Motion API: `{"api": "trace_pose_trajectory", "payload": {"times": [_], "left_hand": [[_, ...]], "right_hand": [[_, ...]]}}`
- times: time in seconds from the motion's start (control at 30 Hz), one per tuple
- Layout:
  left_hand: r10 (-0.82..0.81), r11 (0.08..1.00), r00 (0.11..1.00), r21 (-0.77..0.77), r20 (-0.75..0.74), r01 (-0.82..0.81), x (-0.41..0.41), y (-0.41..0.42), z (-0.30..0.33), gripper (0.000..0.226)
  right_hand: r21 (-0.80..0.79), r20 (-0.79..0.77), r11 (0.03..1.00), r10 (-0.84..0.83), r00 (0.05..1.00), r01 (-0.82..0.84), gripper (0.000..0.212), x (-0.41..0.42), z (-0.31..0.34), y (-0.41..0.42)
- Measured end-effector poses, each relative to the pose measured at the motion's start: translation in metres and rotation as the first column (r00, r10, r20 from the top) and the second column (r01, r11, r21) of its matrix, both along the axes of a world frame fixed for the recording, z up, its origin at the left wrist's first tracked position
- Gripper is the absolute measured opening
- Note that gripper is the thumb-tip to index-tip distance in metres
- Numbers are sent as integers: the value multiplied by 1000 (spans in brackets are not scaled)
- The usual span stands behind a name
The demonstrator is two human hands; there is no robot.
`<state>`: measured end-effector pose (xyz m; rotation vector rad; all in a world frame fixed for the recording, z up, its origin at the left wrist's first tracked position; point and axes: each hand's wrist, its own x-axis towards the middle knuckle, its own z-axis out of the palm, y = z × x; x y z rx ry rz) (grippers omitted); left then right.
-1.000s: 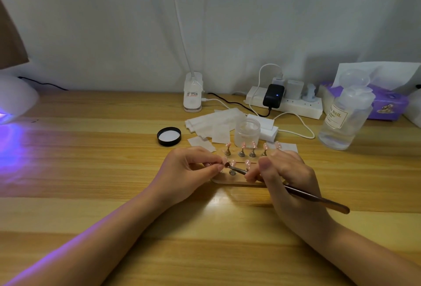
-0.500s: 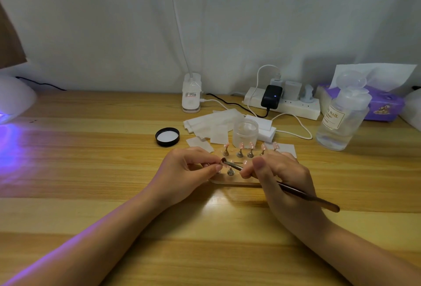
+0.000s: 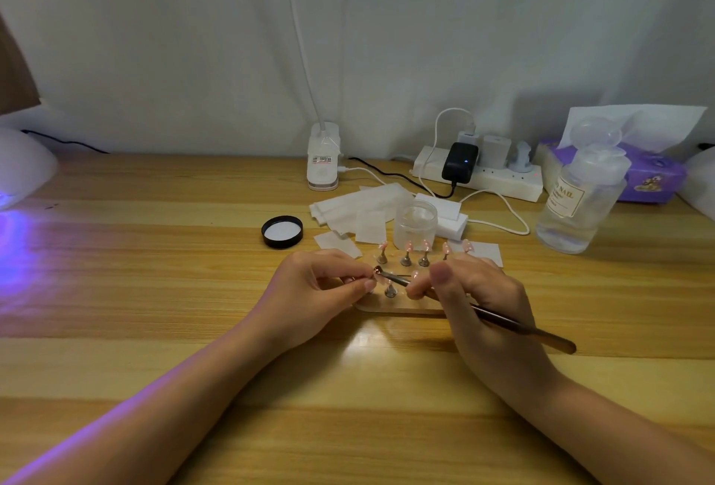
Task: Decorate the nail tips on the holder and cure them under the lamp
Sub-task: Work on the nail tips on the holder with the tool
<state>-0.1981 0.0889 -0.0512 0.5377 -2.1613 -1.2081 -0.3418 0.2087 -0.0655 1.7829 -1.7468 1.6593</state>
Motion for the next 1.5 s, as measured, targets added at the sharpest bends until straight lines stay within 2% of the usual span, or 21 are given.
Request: {"api": "trace_pose_trajectory", "payload": {"times": [0.27, 0.57, 0.8, 1.03, 1.2, 1.33, 1.5], "left_hand": [[1, 1000, 1000, -2, -10, -1, 0, -1, -1, 23], [-8, 1000, 999, 5, -31, 8, 0, -1, -1, 21], [0, 1000, 999, 1, -42, 0, 0, 0, -1, 22], [-31, 999, 998, -10, -48, 31, 1, 0, 1, 20], [-32, 999, 997, 41, -76, 35, 0, -1, 0, 17], [-35, 997, 994, 69, -100, 42, 1, -1, 1, 14], [-34, 996, 994, 74, -101, 42, 2, -1, 2, 17]], "right_hand": [[-46, 95, 999, 4, 995, 0, 47, 1, 0, 4], [2, -5, 999, 38, 999, -38, 52, 0, 2, 1], [-29, 54, 999, 27, 998, -26, 56, 2, 2, 5], [-7, -10, 999, 40, 999, -40, 51, 1, 2, 2], [-21, 39, 999, 41, 998, -40, 59, 1, 1, 4], [-45, 87, 998, 37, 995, -33, 51, 2, 2, 6], [-38, -10, 998, 42, 999, -42, 44, 2, 4, 3]]}}
